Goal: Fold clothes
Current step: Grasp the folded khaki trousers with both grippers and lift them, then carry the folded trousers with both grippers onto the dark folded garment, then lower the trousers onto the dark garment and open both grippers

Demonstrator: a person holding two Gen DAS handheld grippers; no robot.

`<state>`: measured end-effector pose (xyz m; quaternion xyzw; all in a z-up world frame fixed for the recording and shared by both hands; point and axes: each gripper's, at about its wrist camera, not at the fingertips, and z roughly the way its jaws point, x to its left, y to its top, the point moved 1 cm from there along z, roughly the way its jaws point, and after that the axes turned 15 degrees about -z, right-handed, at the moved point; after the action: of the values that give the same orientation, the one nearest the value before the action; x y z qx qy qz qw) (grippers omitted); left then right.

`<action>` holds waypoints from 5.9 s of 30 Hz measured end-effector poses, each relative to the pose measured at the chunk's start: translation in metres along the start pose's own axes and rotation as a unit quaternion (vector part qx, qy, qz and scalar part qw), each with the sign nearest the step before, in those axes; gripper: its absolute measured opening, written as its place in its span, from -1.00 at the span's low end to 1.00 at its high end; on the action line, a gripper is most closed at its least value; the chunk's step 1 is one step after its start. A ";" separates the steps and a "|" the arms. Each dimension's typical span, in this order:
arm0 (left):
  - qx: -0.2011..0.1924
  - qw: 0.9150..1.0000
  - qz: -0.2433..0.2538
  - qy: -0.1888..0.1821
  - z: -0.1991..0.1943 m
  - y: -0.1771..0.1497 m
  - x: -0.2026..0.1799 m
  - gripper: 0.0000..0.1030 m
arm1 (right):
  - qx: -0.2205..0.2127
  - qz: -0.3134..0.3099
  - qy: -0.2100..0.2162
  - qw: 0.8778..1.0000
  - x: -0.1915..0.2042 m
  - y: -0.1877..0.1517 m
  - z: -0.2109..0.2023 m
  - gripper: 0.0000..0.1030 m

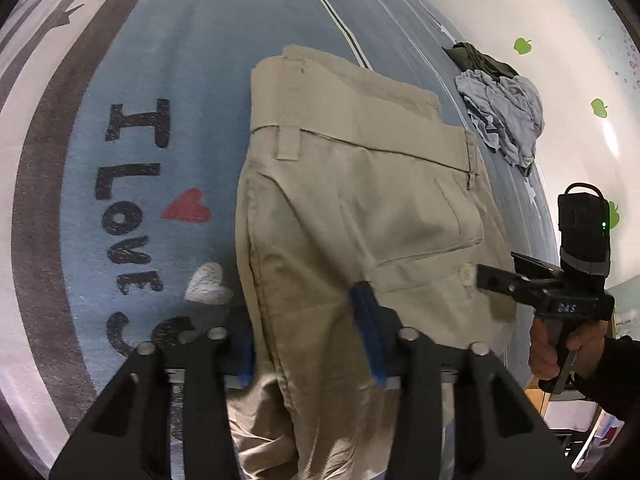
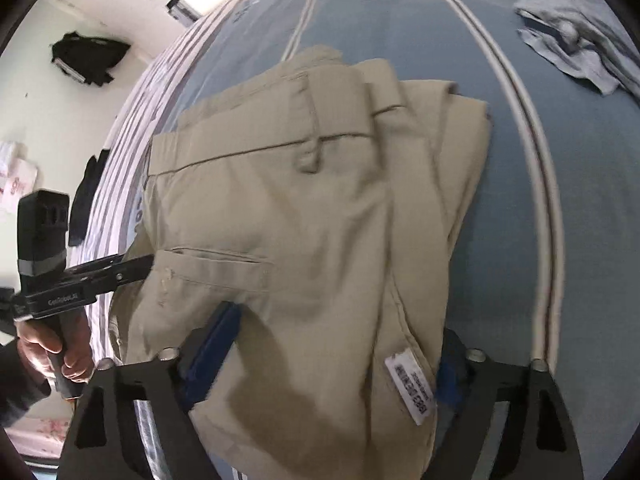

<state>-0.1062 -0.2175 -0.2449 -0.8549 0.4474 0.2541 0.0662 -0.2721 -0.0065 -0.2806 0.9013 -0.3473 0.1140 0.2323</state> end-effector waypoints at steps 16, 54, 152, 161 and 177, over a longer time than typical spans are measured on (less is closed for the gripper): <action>-0.081 0.992 0.057 0.082 -0.023 -0.008 -0.049 -0.85 | -0.021 -0.039 -0.074 0.996 0.041 0.009 -0.028 -0.80; -0.251 0.932 -0.027 0.258 -0.484 0.127 0.544 -0.88 | -0.105 -0.183 -0.077 0.975 0.735 0.237 0.209 -0.80; -0.248 0.949 -0.024 0.191 -0.485 0.219 0.650 -0.92 | -0.133 -0.127 -0.158 0.970 0.787 0.359 0.322 -0.80; -0.192 0.954 -0.075 0.219 -0.452 0.136 0.672 -0.92 | -0.077 -0.123 -0.133 0.980 0.818 0.268 0.330 -0.80; -0.237 0.945 -0.041 0.222 -0.481 0.182 0.681 -0.96 | -0.097 -0.089 -0.150 0.980 0.782 0.279 0.311 -0.77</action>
<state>0.2496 -0.9871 -0.1456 -0.8983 0.3419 0.1541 -0.2291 0.1249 -0.7910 -0.1681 0.9087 -0.3064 -0.0780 0.2727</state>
